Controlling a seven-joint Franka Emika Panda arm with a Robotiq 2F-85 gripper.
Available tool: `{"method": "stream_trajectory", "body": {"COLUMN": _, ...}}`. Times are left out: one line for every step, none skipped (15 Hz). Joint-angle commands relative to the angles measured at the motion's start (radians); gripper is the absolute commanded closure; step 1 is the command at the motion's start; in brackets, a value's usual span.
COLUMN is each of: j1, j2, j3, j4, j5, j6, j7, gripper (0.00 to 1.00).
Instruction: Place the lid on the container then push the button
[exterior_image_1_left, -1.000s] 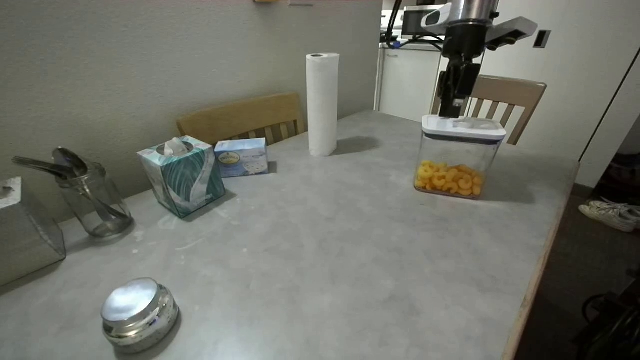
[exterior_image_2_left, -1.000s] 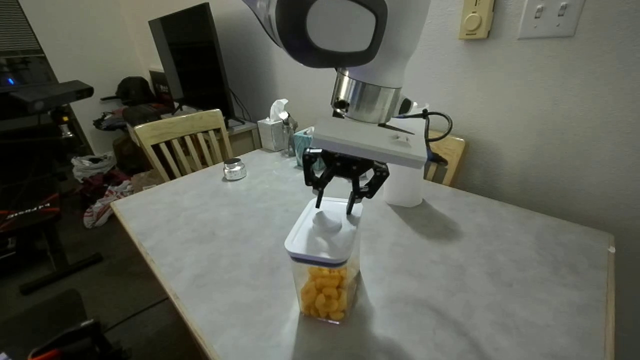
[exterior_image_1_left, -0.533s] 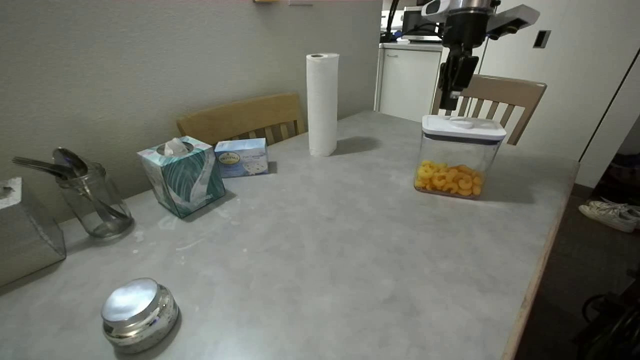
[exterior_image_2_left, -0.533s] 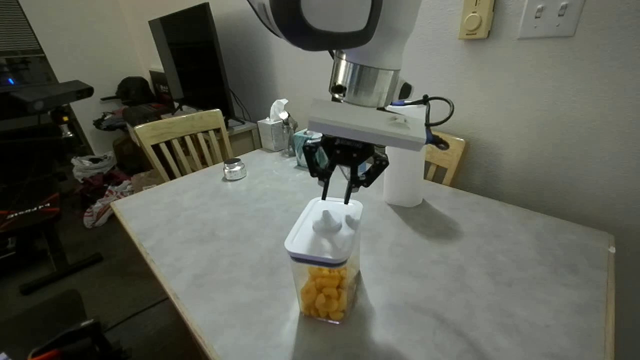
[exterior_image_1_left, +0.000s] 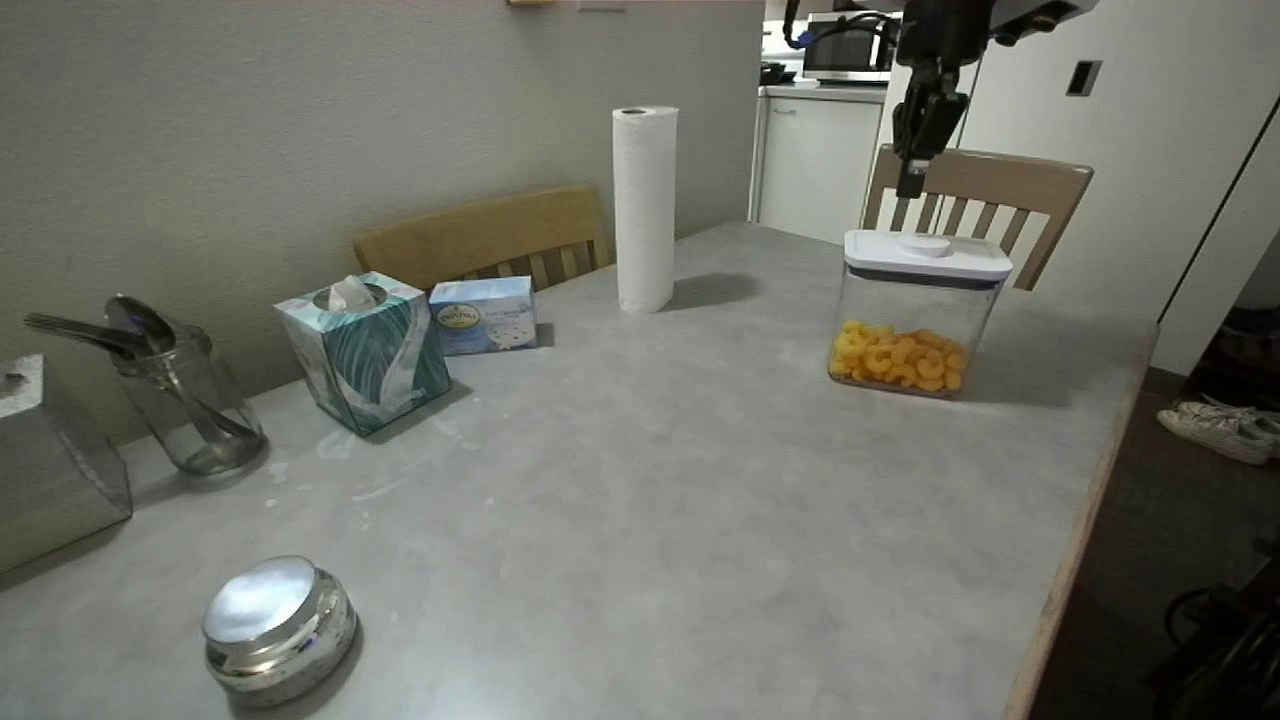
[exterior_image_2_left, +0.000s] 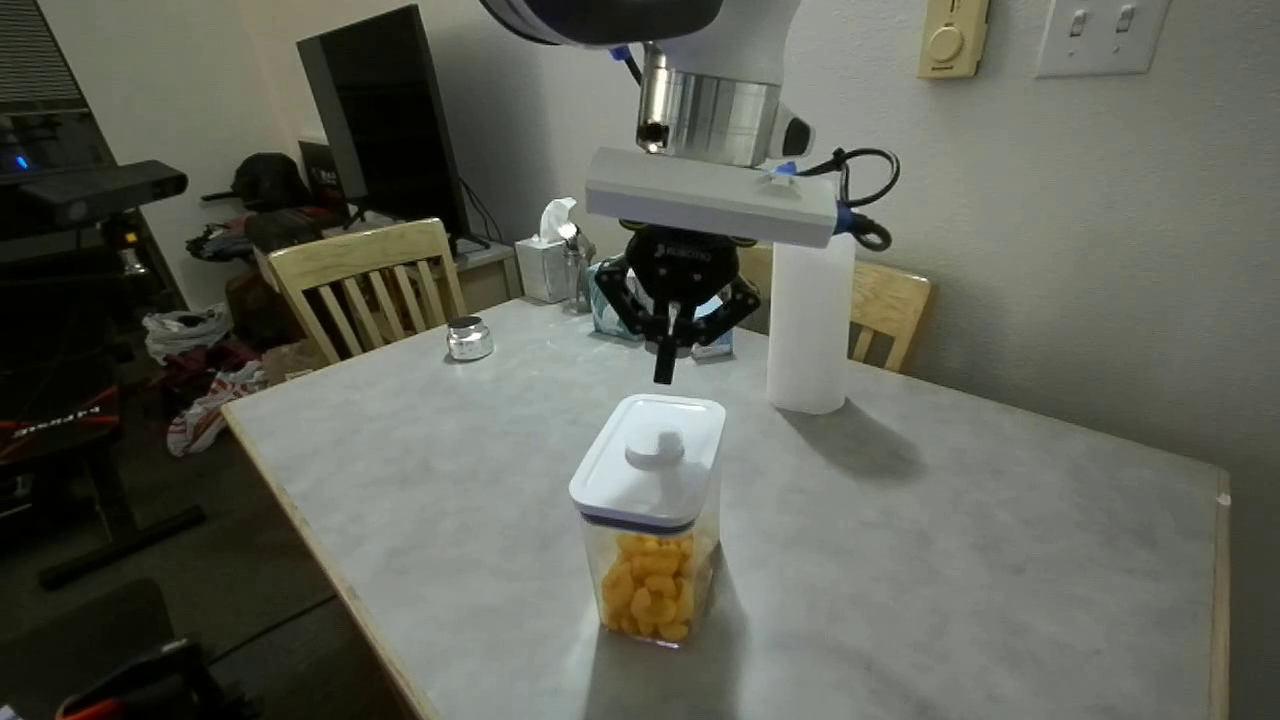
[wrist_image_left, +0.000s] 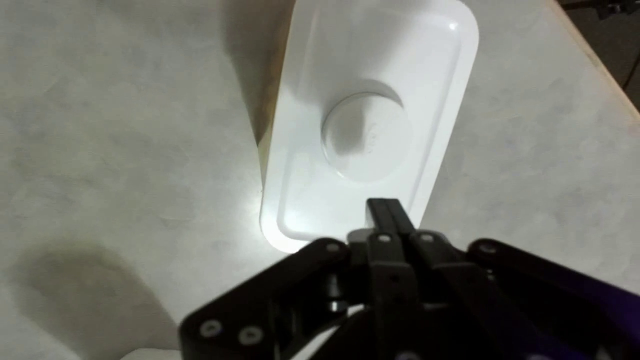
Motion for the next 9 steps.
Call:
{"method": "stream_trajectory", "body": {"j1": 0.011, "j2": -0.040, "j3": -0.017, "j4": -0.074, "j5": -0.009, "j6": 0.006, "j7": 0.016, "gripper": 1.00}}
{"method": "stream_trajectory", "body": {"j1": 0.009, "j2": -0.035, "j3": -0.018, "j4": -0.085, "j5": -0.005, "j6": 0.008, "j7": 0.010, "gripper": 1.00}}
{"method": "stream_trajectory", "body": {"j1": 0.009, "j2": -0.029, "j3": -0.020, "j4": -0.094, "j5": -0.006, "j6": 0.008, "j7": 0.014, "gripper": 1.00}}
{"method": "stream_trajectory", "body": {"j1": 0.008, "j2": -0.023, "j3": -0.022, "j4": -0.105, "j5": -0.004, "j6": 0.012, "j7": 0.010, "gripper": 1.00}}
{"method": "stream_trajectory", "body": {"j1": 0.007, "j2": -0.018, "j3": -0.023, "j4": -0.115, "j5": -0.004, "j6": 0.016, "j7": 0.007, "gripper": 1.00}}
{"method": "stream_trajectory", "body": {"j1": 0.005, "j2": -0.014, "j3": -0.025, "j4": -0.124, "j5": -0.004, "j6": 0.025, "j7": 0.000, "gripper": 1.00}}
{"method": "stream_trajectory", "body": {"j1": 0.004, "j2": -0.008, "j3": -0.027, "j4": -0.130, "j5": -0.003, "j6": 0.031, "j7": -0.001, "gripper": 1.00}}
{"method": "stream_trajectory", "body": {"j1": 0.002, "j2": -0.001, "j3": -0.028, "j4": -0.133, "j5": -0.001, "j6": 0.040, "j7": -0.007, "gripper": 1.00}}
{"method": "stream_trajectory", "body": {"j1": 0.001, "j2": 0.009, "j3": -0.029, "j4": -0.136, "j5": 0.001, "j6": 0.057, "j7": -0.011, "gripper": 1.00}}
